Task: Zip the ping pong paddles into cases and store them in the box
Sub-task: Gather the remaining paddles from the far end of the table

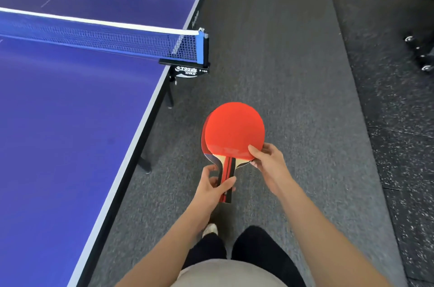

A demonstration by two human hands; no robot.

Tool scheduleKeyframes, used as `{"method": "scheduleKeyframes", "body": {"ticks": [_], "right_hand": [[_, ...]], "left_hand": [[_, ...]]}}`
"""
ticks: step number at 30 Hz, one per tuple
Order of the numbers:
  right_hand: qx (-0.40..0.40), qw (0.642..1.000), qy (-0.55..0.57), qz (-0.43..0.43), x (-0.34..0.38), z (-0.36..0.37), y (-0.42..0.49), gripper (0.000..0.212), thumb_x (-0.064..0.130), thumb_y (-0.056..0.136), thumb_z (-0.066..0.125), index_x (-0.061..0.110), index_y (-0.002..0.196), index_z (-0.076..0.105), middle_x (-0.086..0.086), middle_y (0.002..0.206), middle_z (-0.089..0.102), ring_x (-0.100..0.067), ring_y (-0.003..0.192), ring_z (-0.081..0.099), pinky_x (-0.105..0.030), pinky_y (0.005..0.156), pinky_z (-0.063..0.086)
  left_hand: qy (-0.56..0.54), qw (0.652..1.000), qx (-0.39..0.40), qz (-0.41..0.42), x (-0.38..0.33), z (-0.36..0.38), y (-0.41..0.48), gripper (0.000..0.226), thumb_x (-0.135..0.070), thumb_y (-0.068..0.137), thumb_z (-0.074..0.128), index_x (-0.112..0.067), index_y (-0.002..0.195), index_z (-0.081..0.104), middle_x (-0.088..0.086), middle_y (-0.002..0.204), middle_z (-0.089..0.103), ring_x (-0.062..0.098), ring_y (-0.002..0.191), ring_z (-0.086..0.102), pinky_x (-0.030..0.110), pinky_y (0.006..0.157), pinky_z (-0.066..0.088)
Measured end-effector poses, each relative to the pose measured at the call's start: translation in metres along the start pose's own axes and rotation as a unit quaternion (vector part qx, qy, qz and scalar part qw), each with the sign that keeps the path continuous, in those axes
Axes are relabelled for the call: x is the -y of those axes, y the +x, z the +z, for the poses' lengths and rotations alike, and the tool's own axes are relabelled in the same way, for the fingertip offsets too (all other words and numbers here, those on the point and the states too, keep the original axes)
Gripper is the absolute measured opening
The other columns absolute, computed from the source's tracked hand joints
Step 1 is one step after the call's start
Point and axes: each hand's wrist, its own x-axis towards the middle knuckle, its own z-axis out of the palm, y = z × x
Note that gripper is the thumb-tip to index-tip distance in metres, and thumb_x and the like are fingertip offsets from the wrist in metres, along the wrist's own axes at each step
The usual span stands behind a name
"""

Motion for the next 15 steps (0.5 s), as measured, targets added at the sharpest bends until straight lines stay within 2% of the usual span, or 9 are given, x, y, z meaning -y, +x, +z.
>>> {"method": "scheduleKeyframes", "body": {"ticks": [3, 7, 12, 15], "right_hand": [[-0.006, 1.000, 0.009, -0.002, 0.031, 0.006, 0.044, 0.040, 0.007, 0.086, 0.068, 0.002, 0.123, 0.052, -0.012, 0.116, 0.064, -0.023, 0.099, 0.065, -0.027, 0.077, 0.053], [-0.002, 1.000, 0.004, 0.001, 0.071, 0.007, 0.111, 0.037, 0.007, 0.086, 0.068, 0.002, 0.120, 0.054, -0.011, 0.113, 0.065, -0.022, 0.099, 0.066, -0.030, 0.082, 0.053], [0.014, 1.000, 0.006, 0.001, 0.129, 0.001, 0.209, 0.035, 0.007, 0.085, 0.069, 0.003, 0.117, 0.055, -0.011, 0.112, 0.065, -0.025, 0.101, 0.065, -0.035, 0.089, 0.053], [0.020, 1.000, 0.001, 0.005, 0.174, -0.006, 0.272, 0.033, 0.008, 0.085, 0.069, 0.005, 0.116, 0.056, -0.011, 0.113, 0.065, -0.025, 0.102, 0.065, -0.035, 0.089, 0.052]], "left_hand": [[0.008, 1.000, 0.005, 0.002, -0.031, 0.011, 0.042, 0.054, -0.027, 0.084, 0.072, -0.025, 0.126, 0.037, 0.012, 0.104, 0.068, 0.022, 0.093, 0.070, 0.041, 0.091, 0.054], [-0.002, 1.000, 0.008, 0.009, -0.072, 0.029, 0.106, 0.049, -0.024, 0.085, 0.071, -0.028, 0.122, 0.039, 0.013, 0.102, 0.066, 0.023, 0.092, 0.069, 0.025, 0.072, 0.055], [0.004, 1.000, -0.010, 0.020, -0.123, 0.068, 0.194, 0.043, -0.023, 0.087, 0.069, -0.030, 0.118, 0.039, 0.009, 0.098, 0.066, 0.020, 0.089, 0.070, 0.022, 0.069, 0.054], [-0.005, 1.000, -0.020, 0.020, -0.160, 0.101, 0.250, 0.043, -0.021, 0.087, 0.069, -0.027, 0.119, 0.039, 0.010, 0.098, 0.066, 0.021, 0.088, 0.069, 0.029, 0.077, 0.056]]}}
